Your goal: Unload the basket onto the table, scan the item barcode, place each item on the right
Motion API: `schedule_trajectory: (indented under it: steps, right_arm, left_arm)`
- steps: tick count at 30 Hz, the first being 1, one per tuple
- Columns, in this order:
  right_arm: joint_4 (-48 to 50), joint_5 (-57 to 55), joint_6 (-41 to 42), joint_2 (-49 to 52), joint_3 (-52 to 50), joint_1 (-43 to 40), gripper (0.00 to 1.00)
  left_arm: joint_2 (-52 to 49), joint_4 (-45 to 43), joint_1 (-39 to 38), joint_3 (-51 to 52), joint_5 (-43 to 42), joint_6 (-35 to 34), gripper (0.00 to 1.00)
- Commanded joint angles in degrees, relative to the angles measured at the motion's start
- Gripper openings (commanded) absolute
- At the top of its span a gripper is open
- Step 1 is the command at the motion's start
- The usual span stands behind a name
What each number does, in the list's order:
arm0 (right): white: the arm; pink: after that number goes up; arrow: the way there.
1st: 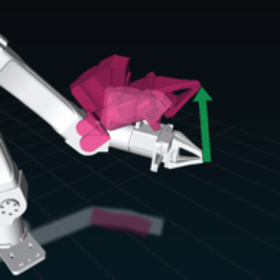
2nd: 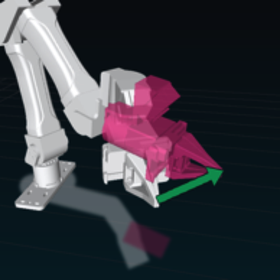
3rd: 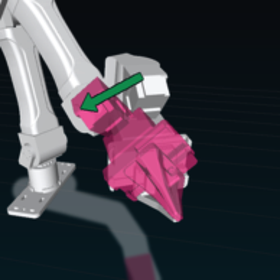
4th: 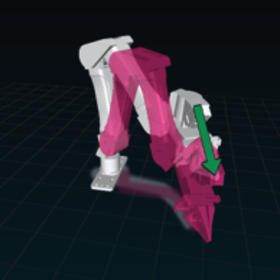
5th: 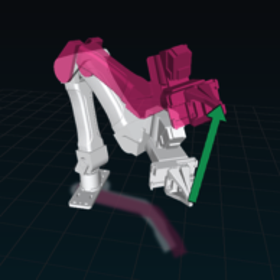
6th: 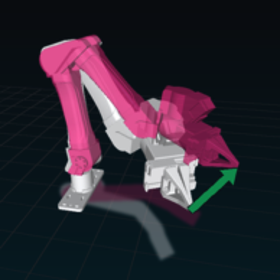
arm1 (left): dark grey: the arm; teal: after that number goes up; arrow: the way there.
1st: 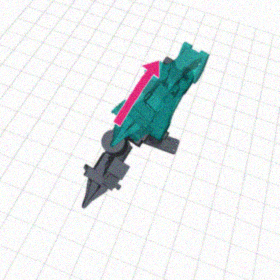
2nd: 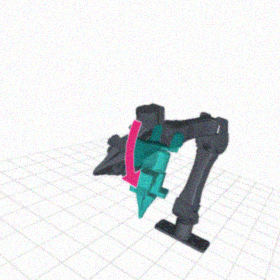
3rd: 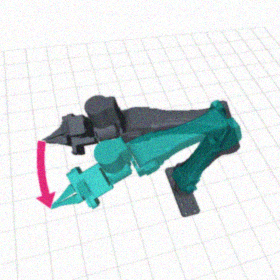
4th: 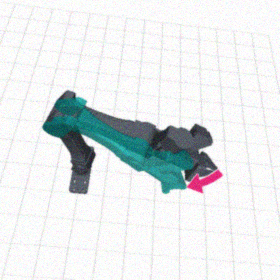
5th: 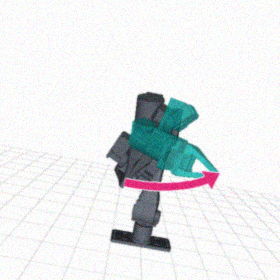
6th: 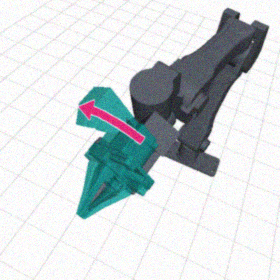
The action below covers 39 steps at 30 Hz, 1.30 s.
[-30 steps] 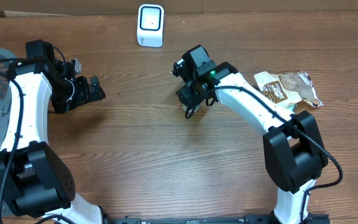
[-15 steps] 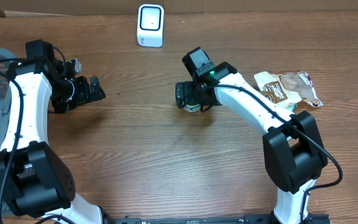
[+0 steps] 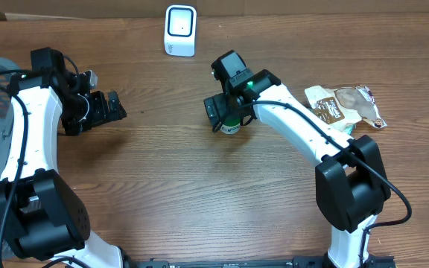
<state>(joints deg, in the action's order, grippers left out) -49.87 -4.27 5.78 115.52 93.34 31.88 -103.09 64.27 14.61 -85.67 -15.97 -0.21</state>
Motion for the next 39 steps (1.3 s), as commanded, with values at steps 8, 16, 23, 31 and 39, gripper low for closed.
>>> schedule_trajectory:
  steps: [8, 16, 23, 31, 39]
  right_arm:
    - [-0.4, 5.3, -19.4, 0.3, 0.5, -1.4, 0.91]
    - [-0.7, 6.1, -19.3, 3.4, 0.4, -1.4, 0.87]
    - [0.3, 6.1, -19.1, 4.2, 0.4, -1.4, 0.75]
    - [0.3, 6.1, -18.8, 4.2, 0.4, -1.4, 0.59]
    - [-0.9, 6.1, -15.8, 4.1, 2.0, -1.4, 0.52]
  left_arm:
    - [0.9, -0.1, -0.4, -1.3, 0.0, 0.4, 1.0]
    - [0.9, -0.1, -0.4, -1.3, 0.1, 0.4, 1.0]
    - [0.9, -0.1, -0.4, -1.3, 0.0, 0.4, 1.0]
    - [0.9, -0.1, -0.4, -1.3, 0.1, 0.4, 1.0]
    - [0.9, -0.1, -0.4, -1.3, 0.0, 0.4, 0.99]
